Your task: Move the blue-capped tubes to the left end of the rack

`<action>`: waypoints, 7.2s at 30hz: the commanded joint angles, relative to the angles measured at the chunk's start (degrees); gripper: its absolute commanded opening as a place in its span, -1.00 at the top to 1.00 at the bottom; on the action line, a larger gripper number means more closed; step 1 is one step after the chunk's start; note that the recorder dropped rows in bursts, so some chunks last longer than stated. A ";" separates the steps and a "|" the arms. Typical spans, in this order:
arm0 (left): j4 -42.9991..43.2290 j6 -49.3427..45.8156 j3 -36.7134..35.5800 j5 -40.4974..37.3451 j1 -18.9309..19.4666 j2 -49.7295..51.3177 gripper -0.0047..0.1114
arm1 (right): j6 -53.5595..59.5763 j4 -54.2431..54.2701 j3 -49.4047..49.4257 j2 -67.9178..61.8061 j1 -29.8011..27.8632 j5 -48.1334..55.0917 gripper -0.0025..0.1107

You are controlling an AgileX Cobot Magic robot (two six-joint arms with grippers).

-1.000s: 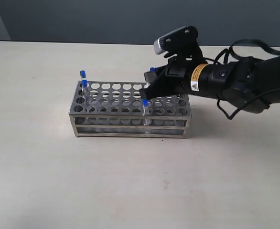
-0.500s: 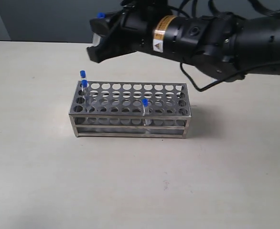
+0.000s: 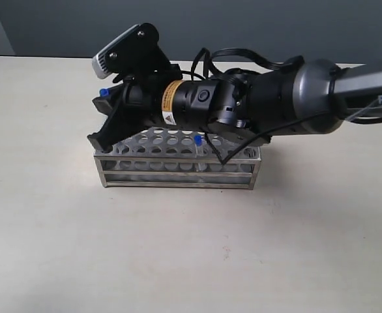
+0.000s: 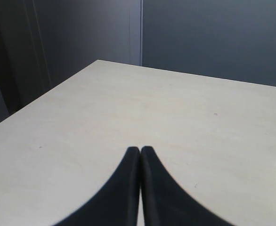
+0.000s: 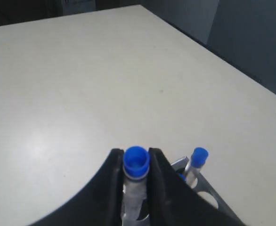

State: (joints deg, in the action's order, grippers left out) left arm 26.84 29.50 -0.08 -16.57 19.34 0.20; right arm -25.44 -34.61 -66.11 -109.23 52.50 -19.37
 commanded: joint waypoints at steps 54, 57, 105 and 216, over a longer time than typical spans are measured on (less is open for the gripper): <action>-0.09 0.10 0.08 -0.09 0.07 -0.20 0.90 | 1.54 3.16 25.44 8.56 -12.88 -8.27 0.03; -0.09 0.10 0.08 -0.09 0.07 -0.20 0.90 | 1.54 3.16 24.30 5.90 -12.88 -9.48 0.11; -0.07 0.10 0.08 -0.19 0.07 -0.20 0.90 | 1.66 2.12 2.16 -2.73 1.24 -12.74 0.96; -0.07 0.10 0.08 -0.08 0.07 -0.20 0.90 | 1.28 1.70 66.11 109.23 -31.42 44.26 0.95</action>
State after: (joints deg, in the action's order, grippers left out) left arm 26.84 29.50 -0.08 -16.67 19.34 0.20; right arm -24.38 -32.29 -0.29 -0.36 21.31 25.62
